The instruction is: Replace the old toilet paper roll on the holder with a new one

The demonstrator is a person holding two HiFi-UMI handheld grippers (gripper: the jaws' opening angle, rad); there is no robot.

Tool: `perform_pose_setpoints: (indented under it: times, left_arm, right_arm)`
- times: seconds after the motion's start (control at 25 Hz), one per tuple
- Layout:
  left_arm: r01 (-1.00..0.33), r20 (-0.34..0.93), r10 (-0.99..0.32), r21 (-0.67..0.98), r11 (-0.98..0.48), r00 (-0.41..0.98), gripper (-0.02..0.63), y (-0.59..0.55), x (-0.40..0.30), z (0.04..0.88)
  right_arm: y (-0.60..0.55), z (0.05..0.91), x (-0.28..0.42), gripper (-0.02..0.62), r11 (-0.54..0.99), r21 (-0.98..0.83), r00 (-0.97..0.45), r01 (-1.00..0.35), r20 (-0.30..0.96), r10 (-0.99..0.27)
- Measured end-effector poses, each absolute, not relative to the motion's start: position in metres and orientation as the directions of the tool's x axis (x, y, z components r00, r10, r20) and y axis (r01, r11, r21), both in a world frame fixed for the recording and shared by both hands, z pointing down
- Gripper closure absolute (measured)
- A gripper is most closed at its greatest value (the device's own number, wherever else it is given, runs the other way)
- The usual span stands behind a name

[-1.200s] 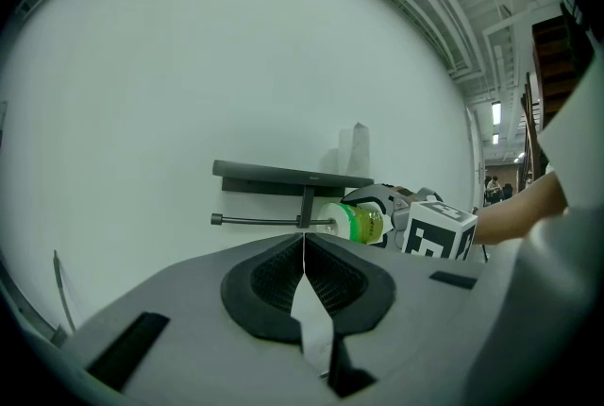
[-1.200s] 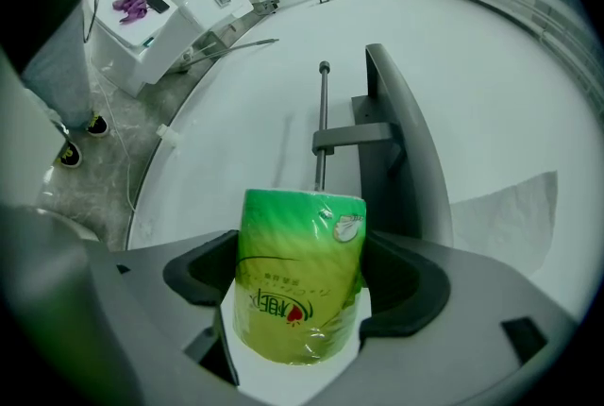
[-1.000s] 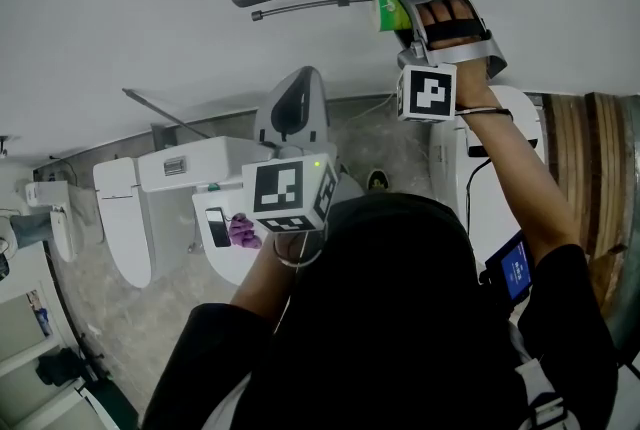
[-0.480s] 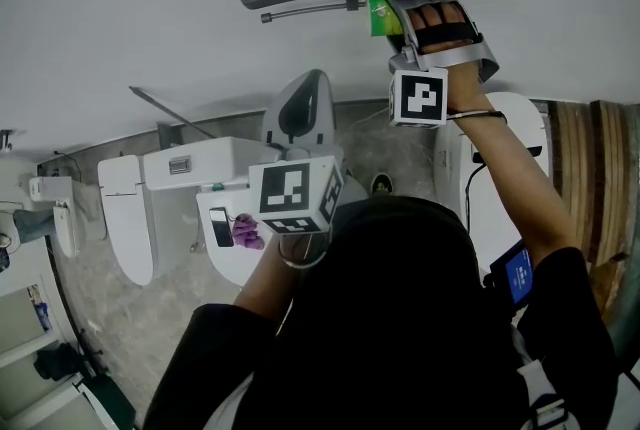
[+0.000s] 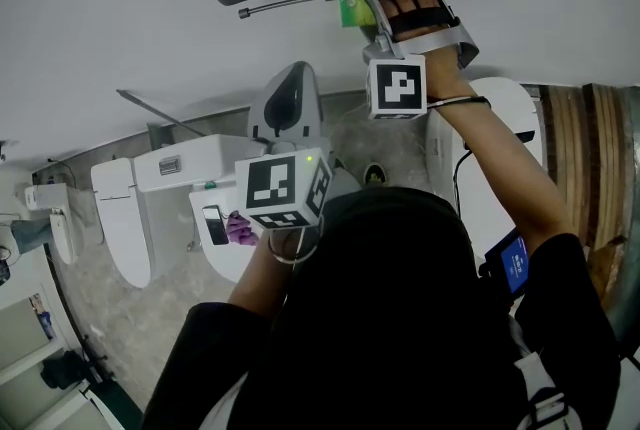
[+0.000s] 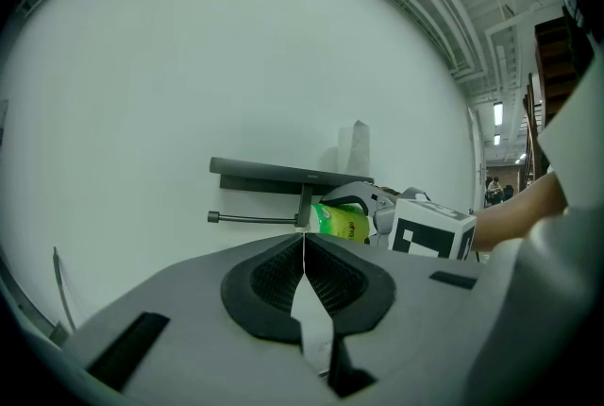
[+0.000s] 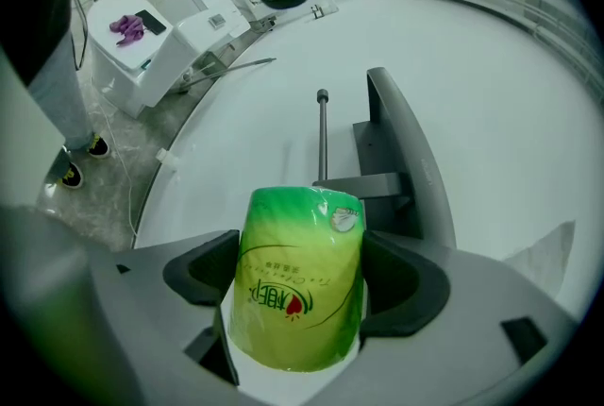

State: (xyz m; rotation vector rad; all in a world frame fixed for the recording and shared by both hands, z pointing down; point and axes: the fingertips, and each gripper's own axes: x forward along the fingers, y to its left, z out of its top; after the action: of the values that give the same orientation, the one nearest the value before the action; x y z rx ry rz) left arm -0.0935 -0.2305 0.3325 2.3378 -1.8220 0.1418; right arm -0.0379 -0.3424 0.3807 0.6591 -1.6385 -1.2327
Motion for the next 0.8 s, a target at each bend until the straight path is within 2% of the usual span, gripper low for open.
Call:
perform_pose_setpoints:
  times: [0.32, 0.48, 0.64, 0.68, 0.76, 0.8]
  left_arm:
    - [-0.966, 0.183, -0.950, 0.085, -0.243, 0.255, 0.583, -0.233, -0.091, 0.335]
    - [-0.965, 0.187, -0.947, 0.087, -0.248, 0.260, 0.583, -0.234, -0.089, 0.337]
    - [-0.961, 0.181, -0.944, 0.091, -0.263, 0.275, 0.583, -0.235, -0.083, 0.335]
    - [-0.959, 0.177, -0.943, 0.092, -0.269, 0.282, 0.583, -0.235, -0.081, 0.334]
    - [-0.954, 0.170, -0.940, 0.094, -0.284, 0.296, 0.583, -0.236, -0.076, 0.331]
    - [-0.952, 0.167, -0.938, 0.093, -0.290, 0.302, 0.583, -0.237, -0.073, 0.330]
  right_arm:
    - [-0.307, 0.364, -0.044, 0.187, 0.430, 0.902, -0.525, 0.025, 0.378, -0.763]
    - [-0.277, 0.330, -0.038, 0.189, 0.522, 0.846, -0.637, -0.103, 0.347, -0.688]
    - [-0.254, 0.274, -0.016, 0.203, 0.587, 0.758, -0.715, -0.286, 0.240, -0.657]
    - [-0.251, 0.257, -0.008, 0.238, 0.586, 0.736, -0.722, -0.339, 0.196, -0.664]
    - [-0.247, 0.222, 0.011, 0.363, 0.562, 0.706, -0.725, -0.431, 0.100, -0.682]
    - [-0.246, 0.209, 0.021, 0.401, 0.550, 0.689, -0.720, -0.471, 0.059, -0.691]
